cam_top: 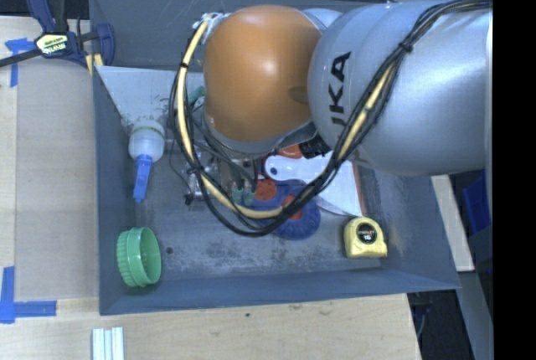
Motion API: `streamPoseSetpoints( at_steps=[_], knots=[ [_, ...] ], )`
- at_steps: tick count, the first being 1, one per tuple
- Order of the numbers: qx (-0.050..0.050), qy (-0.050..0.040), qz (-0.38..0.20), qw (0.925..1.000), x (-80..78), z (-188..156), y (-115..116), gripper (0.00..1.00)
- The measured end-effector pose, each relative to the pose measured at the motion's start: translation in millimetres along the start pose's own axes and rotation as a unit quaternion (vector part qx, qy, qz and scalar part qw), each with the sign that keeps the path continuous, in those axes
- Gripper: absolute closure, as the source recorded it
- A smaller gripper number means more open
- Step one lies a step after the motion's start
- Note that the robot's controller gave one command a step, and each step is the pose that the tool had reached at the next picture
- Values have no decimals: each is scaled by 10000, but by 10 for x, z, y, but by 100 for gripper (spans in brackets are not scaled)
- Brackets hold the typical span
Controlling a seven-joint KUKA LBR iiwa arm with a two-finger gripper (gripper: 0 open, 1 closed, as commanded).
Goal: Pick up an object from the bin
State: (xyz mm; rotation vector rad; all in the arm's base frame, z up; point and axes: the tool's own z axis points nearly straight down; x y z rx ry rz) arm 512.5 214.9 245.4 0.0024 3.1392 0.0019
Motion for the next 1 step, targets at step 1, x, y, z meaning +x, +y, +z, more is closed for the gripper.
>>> streamPoseSetpoints(
  at_steps=[1],
  knots=[
    [10,22,196,9998,-256,1395,247,100]
  ],
)
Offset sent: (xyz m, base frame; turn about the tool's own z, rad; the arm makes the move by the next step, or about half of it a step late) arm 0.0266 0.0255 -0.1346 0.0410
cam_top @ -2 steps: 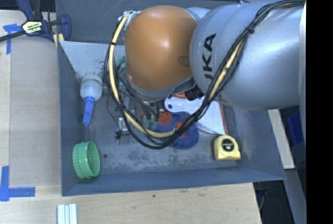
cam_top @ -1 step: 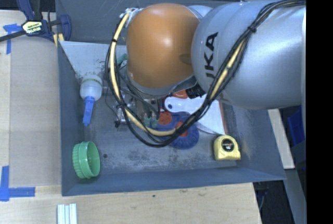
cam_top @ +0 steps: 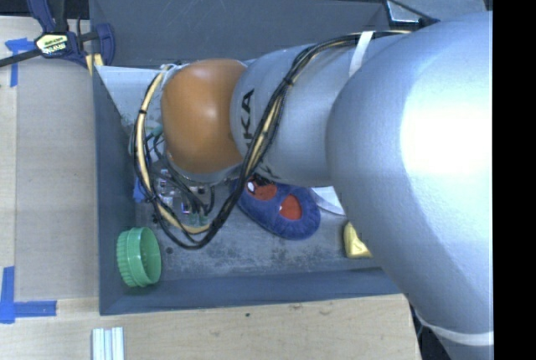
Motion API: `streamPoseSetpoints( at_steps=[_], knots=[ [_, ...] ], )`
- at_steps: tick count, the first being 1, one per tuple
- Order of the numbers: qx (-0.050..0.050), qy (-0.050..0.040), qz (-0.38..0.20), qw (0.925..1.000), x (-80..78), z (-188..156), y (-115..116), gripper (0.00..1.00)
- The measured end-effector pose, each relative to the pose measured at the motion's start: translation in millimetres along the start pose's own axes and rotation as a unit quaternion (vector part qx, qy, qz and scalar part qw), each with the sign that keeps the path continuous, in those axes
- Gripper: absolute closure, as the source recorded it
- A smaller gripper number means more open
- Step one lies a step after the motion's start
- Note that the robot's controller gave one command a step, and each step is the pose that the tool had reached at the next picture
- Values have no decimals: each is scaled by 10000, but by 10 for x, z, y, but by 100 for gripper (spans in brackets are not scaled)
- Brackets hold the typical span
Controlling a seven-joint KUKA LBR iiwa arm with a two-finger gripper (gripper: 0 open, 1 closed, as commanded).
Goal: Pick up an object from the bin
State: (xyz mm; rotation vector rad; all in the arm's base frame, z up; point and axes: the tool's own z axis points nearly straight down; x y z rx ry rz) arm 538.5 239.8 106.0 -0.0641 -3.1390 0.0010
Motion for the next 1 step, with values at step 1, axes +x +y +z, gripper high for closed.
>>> streamPoseSetpoints(
  at_steps=[1],
  knots=[
    [-22,-41,178,9998,190,-799,-2,100]
  ],
)
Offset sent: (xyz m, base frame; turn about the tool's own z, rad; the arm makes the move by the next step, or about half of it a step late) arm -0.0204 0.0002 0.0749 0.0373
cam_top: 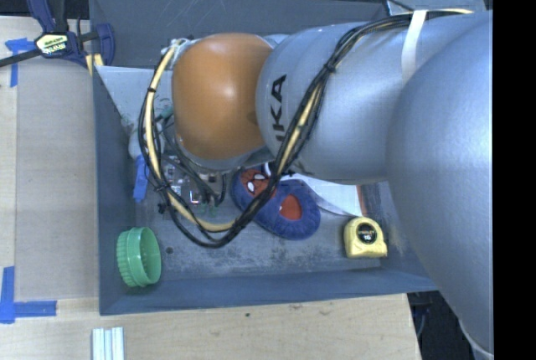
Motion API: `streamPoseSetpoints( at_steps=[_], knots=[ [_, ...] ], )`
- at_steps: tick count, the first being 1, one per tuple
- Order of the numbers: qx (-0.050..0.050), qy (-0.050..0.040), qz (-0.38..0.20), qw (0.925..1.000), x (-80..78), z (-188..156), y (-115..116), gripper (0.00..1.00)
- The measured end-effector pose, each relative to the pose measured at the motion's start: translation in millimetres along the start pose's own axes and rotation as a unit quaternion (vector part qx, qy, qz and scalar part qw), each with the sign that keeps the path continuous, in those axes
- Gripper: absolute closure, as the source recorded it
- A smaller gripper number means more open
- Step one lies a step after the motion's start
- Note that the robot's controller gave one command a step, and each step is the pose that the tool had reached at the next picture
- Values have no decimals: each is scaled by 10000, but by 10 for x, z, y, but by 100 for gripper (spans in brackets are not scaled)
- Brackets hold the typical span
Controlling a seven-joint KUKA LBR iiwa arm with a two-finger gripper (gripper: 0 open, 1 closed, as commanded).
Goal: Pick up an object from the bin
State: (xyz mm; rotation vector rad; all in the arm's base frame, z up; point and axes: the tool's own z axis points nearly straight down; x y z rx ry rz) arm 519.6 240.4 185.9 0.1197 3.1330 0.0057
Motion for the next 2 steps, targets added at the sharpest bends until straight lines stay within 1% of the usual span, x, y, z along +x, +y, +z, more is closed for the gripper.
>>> streamPoseSetpoints(
  at_steps=[1,2],
  knots=[
    [9,-20,-161,9999,-595,417,-258,100],
    [11,-26,448,9990,-512,389,-508,100]
  ],
)
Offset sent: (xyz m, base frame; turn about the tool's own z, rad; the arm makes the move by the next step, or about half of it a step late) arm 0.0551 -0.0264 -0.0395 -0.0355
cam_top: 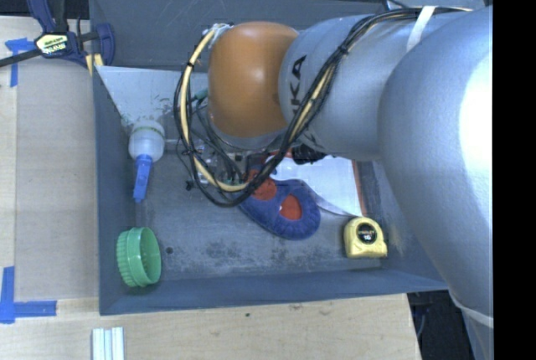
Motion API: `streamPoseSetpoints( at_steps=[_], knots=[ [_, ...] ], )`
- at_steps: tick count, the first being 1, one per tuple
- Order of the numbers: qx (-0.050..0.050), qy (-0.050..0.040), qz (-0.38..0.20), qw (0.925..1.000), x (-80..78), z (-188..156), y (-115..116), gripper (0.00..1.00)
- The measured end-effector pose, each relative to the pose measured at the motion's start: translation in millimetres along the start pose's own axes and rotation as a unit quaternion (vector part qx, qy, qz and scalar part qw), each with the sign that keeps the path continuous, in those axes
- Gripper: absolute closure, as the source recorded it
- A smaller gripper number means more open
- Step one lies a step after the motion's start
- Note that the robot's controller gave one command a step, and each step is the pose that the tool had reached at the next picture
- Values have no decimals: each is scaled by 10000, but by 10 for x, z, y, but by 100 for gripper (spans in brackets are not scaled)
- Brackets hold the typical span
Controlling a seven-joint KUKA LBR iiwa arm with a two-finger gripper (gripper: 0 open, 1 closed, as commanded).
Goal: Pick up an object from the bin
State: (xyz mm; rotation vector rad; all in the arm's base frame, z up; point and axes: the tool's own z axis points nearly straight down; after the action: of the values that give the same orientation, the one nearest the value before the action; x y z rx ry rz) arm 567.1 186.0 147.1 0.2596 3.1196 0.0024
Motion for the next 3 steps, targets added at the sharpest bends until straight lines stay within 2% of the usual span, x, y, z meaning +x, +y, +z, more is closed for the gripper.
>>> streamPoseSetpoints(
  at_steps=[1,2,3],
  knots=[
    [-25,-55,-223,9997,-149,-745,140,100],
    [-4,-13,-216,9998,-131,-695,128,0],
    [3,-23,-1748,9846,-181,-665,-270,0]
  ],
)
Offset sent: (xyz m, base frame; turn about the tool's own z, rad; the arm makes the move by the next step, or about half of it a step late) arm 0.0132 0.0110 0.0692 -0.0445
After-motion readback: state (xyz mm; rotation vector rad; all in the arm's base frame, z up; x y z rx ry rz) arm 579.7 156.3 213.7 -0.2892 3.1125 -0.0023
